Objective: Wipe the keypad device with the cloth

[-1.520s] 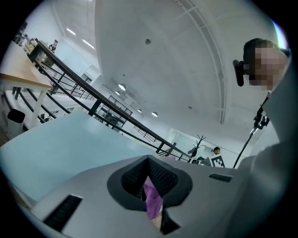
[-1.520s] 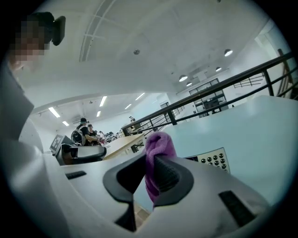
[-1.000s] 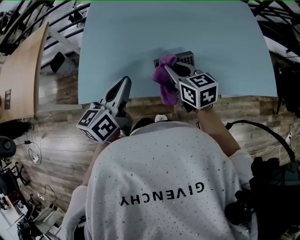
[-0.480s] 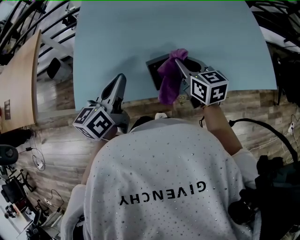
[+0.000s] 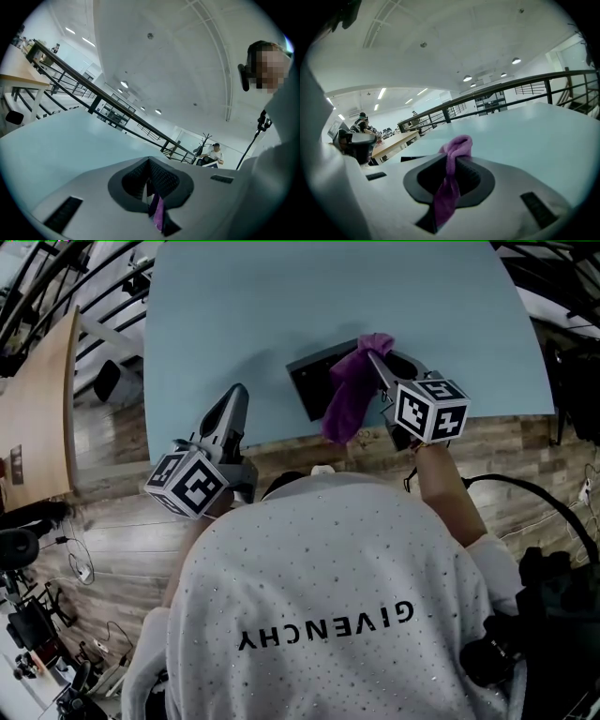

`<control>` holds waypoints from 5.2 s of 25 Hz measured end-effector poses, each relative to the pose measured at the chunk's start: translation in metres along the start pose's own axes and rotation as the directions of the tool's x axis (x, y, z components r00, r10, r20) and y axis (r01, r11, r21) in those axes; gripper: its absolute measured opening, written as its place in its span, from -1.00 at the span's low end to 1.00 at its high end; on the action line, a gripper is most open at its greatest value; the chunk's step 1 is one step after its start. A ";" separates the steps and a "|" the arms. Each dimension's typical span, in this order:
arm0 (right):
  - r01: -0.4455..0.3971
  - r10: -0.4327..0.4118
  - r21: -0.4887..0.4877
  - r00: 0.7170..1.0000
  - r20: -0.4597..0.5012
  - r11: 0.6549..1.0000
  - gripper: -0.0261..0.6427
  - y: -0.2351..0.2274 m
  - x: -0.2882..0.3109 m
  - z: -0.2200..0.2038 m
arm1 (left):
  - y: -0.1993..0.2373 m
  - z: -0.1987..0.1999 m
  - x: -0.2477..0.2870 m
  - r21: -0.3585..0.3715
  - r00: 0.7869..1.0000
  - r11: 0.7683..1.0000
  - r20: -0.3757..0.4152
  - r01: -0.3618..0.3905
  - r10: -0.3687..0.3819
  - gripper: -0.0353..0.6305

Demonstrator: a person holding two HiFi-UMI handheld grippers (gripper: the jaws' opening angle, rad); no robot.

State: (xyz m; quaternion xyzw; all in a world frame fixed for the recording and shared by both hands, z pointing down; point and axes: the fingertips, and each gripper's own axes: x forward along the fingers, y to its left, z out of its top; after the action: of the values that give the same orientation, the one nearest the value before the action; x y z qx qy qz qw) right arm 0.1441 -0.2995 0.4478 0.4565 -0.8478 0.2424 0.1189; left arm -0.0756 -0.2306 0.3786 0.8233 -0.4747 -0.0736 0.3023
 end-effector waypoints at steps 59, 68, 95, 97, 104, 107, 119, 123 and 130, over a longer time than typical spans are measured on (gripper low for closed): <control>-0.024 0.008 -0.089 0.984 -0.181 0.996 -0.78 0.016 -0.001 -0.034 | 0.018 0.007 -0.023 -0.037 0.999 0.998 0.025 -0.047 0.048 -0.89; 0.020 -0.015 0.034 0.987 -0.163 0.999 -0.76 0.001 -0.007 -0.041 | 0.022 0.008 -0.031 -0.045 0.997 0.997 0.044 -0.066 0.068 -0.89; -0.290 0.255 -0.068 0.914 -0.314 0.955 -0.77 0.113 0.025 -0.075 | 0.043 0.001 -0.039 -0.098 0.995 0.991 0.044 -0.087 0.092 -0.89; -0.260 0.230 -0.061 0.924 -0.305 0.964 -0.77 0.100 0.022 -0.072 | 0.041 0.000 -0.036 -0.096 0.996 0.992 0.039 -0.080 0.084 -0.89; -0.168 0.152 -0.039 0.952 -0.266 0.985 -0.77 0.054 0.011 -0.062 | 0.030 -0.003 -0.018 -0.087 0.998 0.994 0.027 -0.059 0.062 -0.89; -0.134 0.122 -0.030 0.960 -0.252 0.991 -0.77 0.037 0.006 -0.060 | 0.030 -0.006 -0.014 -0.088 0.998 0.994 0.027 -0.059 0.061 -0.89; -0.011 0.038 0.142 0.982 -0.186 0.990 -0.77 -0.013 -0.006 -0.064 | 0.031 -0.009 -0.015 -0.091 0.998 0.994 0.033 -0.056 0.060 -0.89; -0.050 0.078 0.167 0.984 -0.160 0.985 -0.77 -0.002 -0.008 -0.055 | 0.031 -0.014 -0.018 -0.093 0.997 0.993 0.020 -0.066 0.068 -0.89; -0.349 0.327 -0.088 0.925 -0.195 0.933 -0.78 0.102 0.006 -0.043 | 0.038 -0.026 -0.033 -0.108 0.996 0.990 0.003 -0.090 0.091 -0.89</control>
State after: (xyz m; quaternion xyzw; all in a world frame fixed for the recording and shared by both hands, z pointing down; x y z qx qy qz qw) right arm 0.0554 -0.2337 0.4562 0.2720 -0.9129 0.2472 0.1774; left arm -0.1107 -0.2059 0.4152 0.7831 -0.5081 -0.0886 0.3475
